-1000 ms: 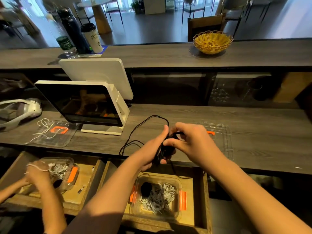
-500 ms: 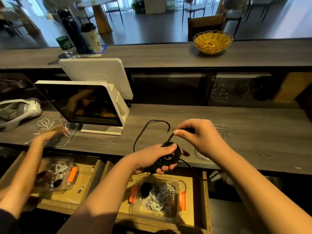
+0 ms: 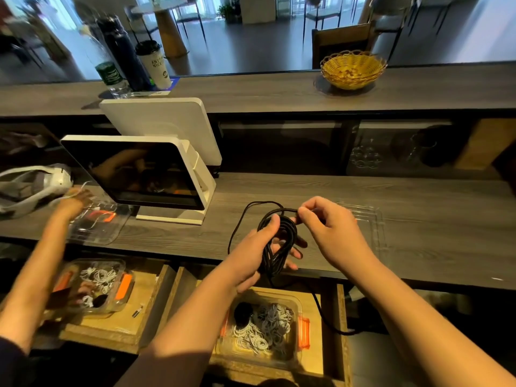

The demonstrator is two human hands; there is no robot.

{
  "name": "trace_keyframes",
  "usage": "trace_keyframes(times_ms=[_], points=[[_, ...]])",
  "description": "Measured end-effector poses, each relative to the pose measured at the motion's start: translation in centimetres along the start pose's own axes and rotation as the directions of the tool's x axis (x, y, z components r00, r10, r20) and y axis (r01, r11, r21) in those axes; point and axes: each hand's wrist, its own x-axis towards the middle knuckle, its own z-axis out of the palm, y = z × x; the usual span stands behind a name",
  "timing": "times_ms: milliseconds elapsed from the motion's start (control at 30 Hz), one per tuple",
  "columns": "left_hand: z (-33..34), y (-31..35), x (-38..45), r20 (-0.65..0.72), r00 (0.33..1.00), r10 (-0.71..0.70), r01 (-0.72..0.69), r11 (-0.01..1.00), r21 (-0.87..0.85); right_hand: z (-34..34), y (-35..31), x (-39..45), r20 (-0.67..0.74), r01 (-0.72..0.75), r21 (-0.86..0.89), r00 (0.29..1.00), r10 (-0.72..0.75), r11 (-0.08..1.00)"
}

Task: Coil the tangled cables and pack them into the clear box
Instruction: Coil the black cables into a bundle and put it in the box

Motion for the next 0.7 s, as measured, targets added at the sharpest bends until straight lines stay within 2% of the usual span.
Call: trace_keyframes(times_ms=[133, 300, 533, 633, 700], points=[[0.4, -0.2, 0.1, -0.07, 0.997, 0.022, -0.031, 0.991, -0.131, 0.8, -0.2, -0.4, -0.067, 0.0, 0.035, 0.998, 0.003, 0.999], [1.3, 0.3, 0.3, -0.114, 0.992, 0.059, -0.091, 0.948, -0.306, 1.3, 0.0, -0.6, -0.052, -0.011, 0.038, 0.999, 0.013, 0.999], [1.7, 0.6, 0.5, -0.172, 0.984, 0.044, -0.131, 0.834, -0.536, 1.6, 0.3, -0.2, 0.121, 0.001, 0.147, 0.992, -0.019, 0.989], [1.6, 0.5, 0.8, -0.198, 0.98, 0.027, -0.15, 0.753, -0.641, 1.0, 0.5, 0.0, 0.247, -0.135, 0.232, 0.966, 0.076, 0.963], [1.6, 0.3, 1.1, -0.21, 0.977, 0.017, -0.155, 0.733, -0.663, 0.7, 0.7, -0.2, 0.334, -0.255, 0.326, 0.932, 0.142, 0.91]])
